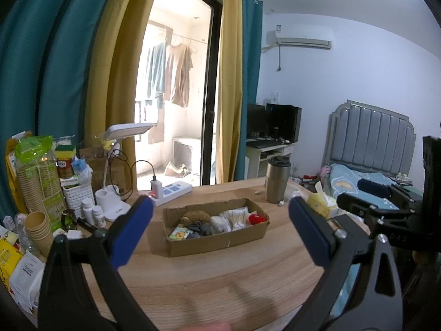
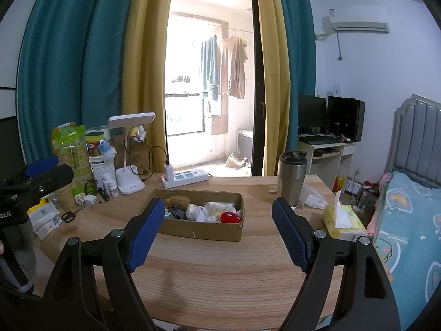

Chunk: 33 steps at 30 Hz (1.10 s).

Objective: Organize soft objects

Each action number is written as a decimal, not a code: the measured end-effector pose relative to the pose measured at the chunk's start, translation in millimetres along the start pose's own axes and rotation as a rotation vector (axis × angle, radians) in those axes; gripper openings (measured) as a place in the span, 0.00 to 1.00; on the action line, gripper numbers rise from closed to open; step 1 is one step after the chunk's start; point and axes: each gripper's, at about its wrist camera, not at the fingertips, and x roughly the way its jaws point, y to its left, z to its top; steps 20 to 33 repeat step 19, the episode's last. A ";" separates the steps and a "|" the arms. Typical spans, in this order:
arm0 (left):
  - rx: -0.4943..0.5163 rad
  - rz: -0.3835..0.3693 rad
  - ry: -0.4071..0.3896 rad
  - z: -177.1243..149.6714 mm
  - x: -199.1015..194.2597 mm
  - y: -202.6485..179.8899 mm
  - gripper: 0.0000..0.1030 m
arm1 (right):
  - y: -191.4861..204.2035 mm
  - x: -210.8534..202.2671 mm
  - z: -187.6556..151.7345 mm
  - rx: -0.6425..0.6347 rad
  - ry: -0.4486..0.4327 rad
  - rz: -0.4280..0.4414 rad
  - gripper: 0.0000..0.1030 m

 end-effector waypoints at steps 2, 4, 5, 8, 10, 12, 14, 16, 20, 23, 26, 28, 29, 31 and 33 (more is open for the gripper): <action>0.000 -0.001 0.001 -0.2 0.0 -0.3 0.97 | 1.1 0.1 -0.3 0.003 0.002 0.001 0.81; 0.003 -0.002 0.002 -0.1 -0.4 -0.6 0.97 | 0.4 0.2 -0.1 0.002 0.001 0.000 0.81; 0.004 -0.002 0.001 -0.1 -0.4 -0.7 0.97 | 1.3 0.0 -0.3 0.003 0.003 0.001 0.81; 0.003 -0.001 0.001 -0.3 -0.3 -0.9 0.97 | 1.3 0.0 -0.2 0.003 0.002 0.001 0.81; 0.003 -0.001 0.002 -0.2 -0.2 -1.5 0.97 | 0.1 1.2 -0.3 0.003 0.002 0.001 0.81; 0.004 0.000 0.002 -0.2 -0.2 -1.9 0.97 | -0.2 1.2 -0.3 0.003 0.003 0.002 0.81; 0.002 -0.005 0.001 -0.3 -0.3 -1.6 0.97 | 0.7 1.0 -0.6 0.003 0.004 0.000 0.81; 0.006 -0.017 0.000 -0.4 -0.6 -2.7 0.97 | -0.3 1.1 -0.8 0.004 0.004 0.001 0.81; 0.026 -0.042 0.000 -1.9 0.4 -6.8 0.97 | -0.6 1.9 -0.9 0.005 0.007 0.002 0.81; 0.026 -0.042 0.000 -1.9 0.4 -6.8 0.97 | -0.6 1.9 -0.9 0.005 0.007 0.002 0.81; 0.026 -0.042 0.000 -1.9 0.4 -6.8 0.97 | -0.6 1.9 -0.9 0.005 0.007 0.002 0.81; 0.026 -0.042 0.000 -1.9 0.4 -6.8 0.97 | -0.6 1.9 -0.9 0.005 0.007 0.002 0.81; 0.026 -0.042 0.000 -1.9 0.4 -6.8 0.97 | -0.6 1.9 -0.9 0.005 0.007 0.002 0.81; 0.026 -0.042 0.000 -1.9 0.4 -6.8 0.97 | -0.6 1.9 -0.9 0.005 0.007 0.002 0.81; 0.026 -0.042 0.000 -1.9 0.4 -6.8 0.97 | -0.6 1.9 -0.9 0.005 0.007 0.002 0.81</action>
